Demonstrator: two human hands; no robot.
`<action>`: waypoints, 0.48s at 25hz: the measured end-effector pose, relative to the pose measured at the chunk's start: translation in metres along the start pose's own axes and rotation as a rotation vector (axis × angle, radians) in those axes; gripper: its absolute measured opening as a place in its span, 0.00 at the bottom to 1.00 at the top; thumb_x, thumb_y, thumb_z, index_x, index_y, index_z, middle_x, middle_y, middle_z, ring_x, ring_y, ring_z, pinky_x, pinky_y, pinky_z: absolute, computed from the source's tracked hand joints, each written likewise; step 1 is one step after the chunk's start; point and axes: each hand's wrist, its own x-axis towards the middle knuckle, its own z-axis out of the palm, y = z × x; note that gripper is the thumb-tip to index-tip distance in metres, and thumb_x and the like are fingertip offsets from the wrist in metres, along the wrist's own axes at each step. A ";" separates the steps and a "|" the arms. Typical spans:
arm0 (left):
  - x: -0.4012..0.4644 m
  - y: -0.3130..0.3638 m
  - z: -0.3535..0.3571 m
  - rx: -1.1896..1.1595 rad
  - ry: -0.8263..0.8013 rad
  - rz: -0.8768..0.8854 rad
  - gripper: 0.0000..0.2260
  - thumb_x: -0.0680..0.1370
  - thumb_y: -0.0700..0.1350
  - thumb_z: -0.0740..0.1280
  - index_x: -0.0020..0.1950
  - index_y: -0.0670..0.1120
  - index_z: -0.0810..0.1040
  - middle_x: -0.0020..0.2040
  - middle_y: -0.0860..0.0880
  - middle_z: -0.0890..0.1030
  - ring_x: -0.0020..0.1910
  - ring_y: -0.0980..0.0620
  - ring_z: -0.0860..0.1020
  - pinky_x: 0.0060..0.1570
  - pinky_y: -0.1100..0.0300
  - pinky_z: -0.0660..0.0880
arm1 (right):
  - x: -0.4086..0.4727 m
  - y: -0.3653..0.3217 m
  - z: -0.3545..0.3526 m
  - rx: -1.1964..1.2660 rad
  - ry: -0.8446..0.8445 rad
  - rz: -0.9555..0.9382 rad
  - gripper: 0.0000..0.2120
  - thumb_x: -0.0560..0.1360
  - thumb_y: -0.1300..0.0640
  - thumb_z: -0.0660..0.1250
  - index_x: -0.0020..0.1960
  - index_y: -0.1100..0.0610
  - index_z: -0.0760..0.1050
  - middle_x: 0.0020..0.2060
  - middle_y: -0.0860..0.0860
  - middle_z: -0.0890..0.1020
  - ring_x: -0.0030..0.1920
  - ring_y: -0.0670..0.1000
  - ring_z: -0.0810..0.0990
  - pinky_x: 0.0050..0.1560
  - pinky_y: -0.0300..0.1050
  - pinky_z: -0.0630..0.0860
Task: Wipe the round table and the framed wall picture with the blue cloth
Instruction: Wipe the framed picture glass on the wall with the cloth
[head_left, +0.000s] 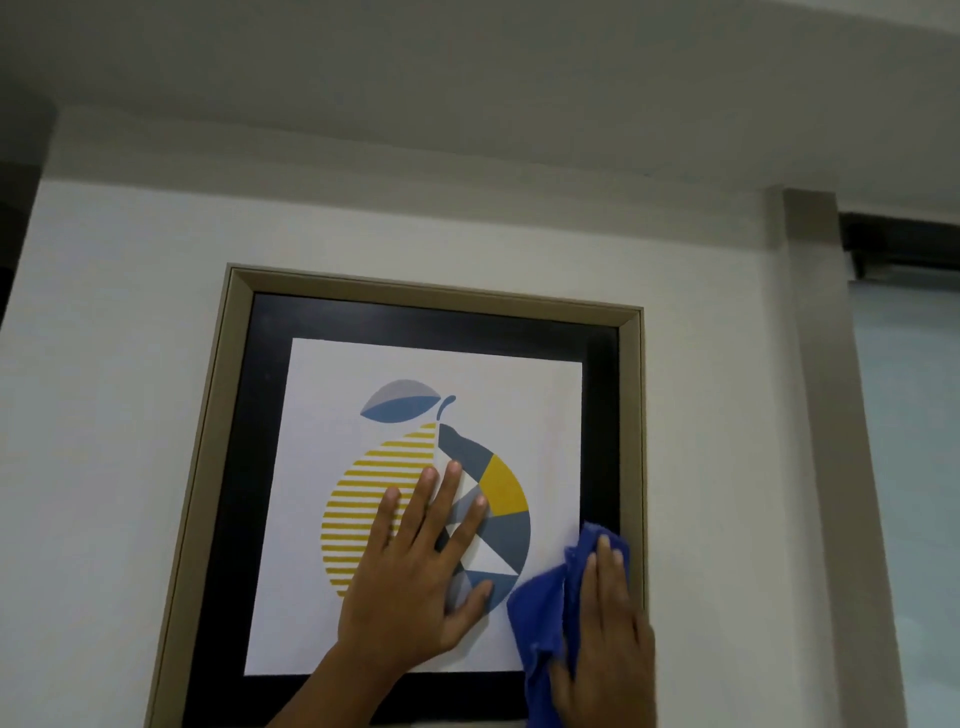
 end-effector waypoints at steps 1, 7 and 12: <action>-0.001 -0.001 0.000 0.002 0.004 0.002 0.36 0.79 0.68 0.55 0.82 0.49 0.58 0.83 0.41 0.55 0.82 0.39 0.52 0.76 0.37 0.54 | 0.009 -0.002 -0.002 -0.056 0.110 -0.121 0.31 0.79 0.48 0.56 0.73 0.69 0.59 0.69 0.66 0.67 0.66 0.58 0.68 0.71 0.36 0.52; -0.003 -0.001 -0.004 0.007 -0.009 0.010 0.36 0.79 0.65 0.58 0.82 0.49 0.56 0.83 0.41 0.53 0.82 0.39 0.51 0.78 0.38 0.52 | 0.171 -0.065 -0.057 -0.147 0.275 -0.336 0.29 0.78 0.53 0.59 0.75 0.65 0.59 0.75 0.60 0.62 0.75 0.59 0.61 0.69 0.53 0.61; -0.002 0.001 0.000 0.019 -0.009 0.019 0.36 0.80 0.66 0.55 0.82 0.49 0.54 0.83 0.41 0.52 0.82 0.39 0.49 0.79 0.39 0.48 | 0.111 -0.038 -0.031 0.016 0.307 -0.268 0.29 0.79 0.52 0.59 0.75 0.66 0.58 0.74 0.60 0.64 0.74 0.57 0.62 0.71 0.50 0.62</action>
